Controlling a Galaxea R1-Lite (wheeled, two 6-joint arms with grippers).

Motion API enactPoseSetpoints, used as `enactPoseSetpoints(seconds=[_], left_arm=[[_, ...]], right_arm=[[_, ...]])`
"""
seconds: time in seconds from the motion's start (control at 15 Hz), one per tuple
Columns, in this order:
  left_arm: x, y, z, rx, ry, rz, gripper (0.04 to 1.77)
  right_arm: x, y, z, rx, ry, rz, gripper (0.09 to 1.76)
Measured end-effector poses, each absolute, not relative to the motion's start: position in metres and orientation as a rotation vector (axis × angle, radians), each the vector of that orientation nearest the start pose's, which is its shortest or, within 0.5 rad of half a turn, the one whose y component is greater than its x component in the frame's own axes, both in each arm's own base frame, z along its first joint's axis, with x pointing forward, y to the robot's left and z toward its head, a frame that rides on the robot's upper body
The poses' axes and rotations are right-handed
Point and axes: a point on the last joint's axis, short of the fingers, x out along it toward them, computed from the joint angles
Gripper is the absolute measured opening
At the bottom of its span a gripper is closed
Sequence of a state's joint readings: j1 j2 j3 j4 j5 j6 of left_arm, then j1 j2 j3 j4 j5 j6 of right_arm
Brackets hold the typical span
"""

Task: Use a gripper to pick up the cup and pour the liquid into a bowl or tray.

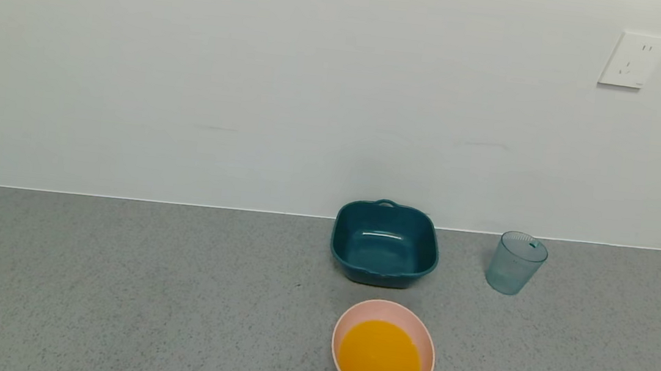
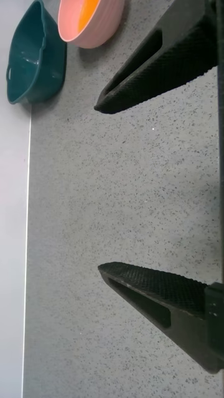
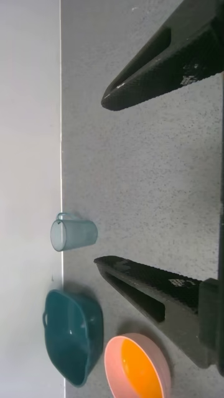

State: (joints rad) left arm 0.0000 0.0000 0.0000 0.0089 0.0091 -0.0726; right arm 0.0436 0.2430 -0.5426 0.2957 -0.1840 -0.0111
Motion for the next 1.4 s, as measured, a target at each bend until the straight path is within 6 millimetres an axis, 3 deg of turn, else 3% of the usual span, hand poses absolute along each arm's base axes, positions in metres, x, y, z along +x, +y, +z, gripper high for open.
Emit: enactPoseSetpoints(seconds=[0.4,1.0,1.4], left_arm=[[-0.023,0.0,0.075,-0.073,0.009,0.009,1.72],[-0.023,0.0,0.075,-0.073,0.009,0.009,1.72],[-0.023,0.0,0.075,-0.073,0.009,0.009,1.72]], right_arm=[[-0.051,-0.003,0.159,-0.008,-0.006,-0.096,1.7],[-0.029,-0.001,0.094,-0.012,-0.046,-0.015,1.7],[-0.023,0.0,0.077,-0.021,-0.002,0.005,1.7]])
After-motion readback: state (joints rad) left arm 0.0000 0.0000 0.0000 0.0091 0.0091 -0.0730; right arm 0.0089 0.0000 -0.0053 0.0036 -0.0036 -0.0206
